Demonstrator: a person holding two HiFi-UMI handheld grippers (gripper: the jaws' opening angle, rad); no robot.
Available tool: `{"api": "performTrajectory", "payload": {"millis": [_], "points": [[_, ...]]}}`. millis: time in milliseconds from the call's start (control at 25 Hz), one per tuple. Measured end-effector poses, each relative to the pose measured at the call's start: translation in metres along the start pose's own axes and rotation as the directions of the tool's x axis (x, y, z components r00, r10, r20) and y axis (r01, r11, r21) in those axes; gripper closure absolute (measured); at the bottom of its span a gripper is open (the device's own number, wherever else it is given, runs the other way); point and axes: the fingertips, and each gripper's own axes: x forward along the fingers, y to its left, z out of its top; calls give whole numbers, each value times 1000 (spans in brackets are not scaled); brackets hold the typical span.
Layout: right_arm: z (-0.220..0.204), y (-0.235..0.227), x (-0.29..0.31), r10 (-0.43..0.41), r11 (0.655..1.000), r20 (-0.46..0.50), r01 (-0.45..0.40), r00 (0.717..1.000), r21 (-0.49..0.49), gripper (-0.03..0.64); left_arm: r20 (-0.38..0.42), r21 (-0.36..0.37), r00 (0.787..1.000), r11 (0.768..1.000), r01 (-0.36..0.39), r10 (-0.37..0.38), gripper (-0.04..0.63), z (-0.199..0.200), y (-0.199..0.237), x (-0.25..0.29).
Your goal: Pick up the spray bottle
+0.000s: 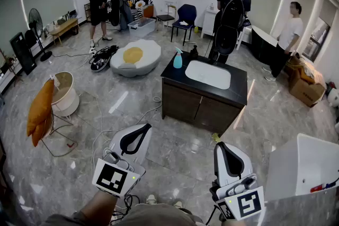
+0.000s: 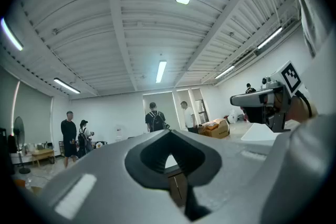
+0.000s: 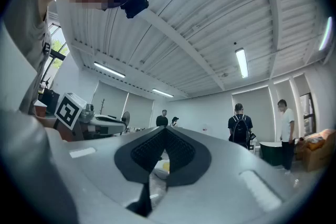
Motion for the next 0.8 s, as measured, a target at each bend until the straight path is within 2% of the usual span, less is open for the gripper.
{"api": "performTrajectory", "payload": {"millis": [120, 440, 720, 800], "points": [[-1, -5, 3, -14, 999, 8, 13, 1000, 29, 591, -36, -18, 999, 1000, -6, 5, 595, -7, 2, 2], [-12, 0, 13, -2, 999, -20, 2, 1000, 39, 591, -26, -15, 1000, 1000, -3, 3, 595, -7, 6, 3], [-21, 7, 26, 8, 999, -45, -6, 999, 41, 591, -51, -32, 999, 999, -20, 18, 594, -17, 20, 0], [-24, 11, 30, 9, 999, -47, -7, 999, 50, 591, -47, -24, 999, 1000, -12, 11, 572, -20, 24, 0]]}}
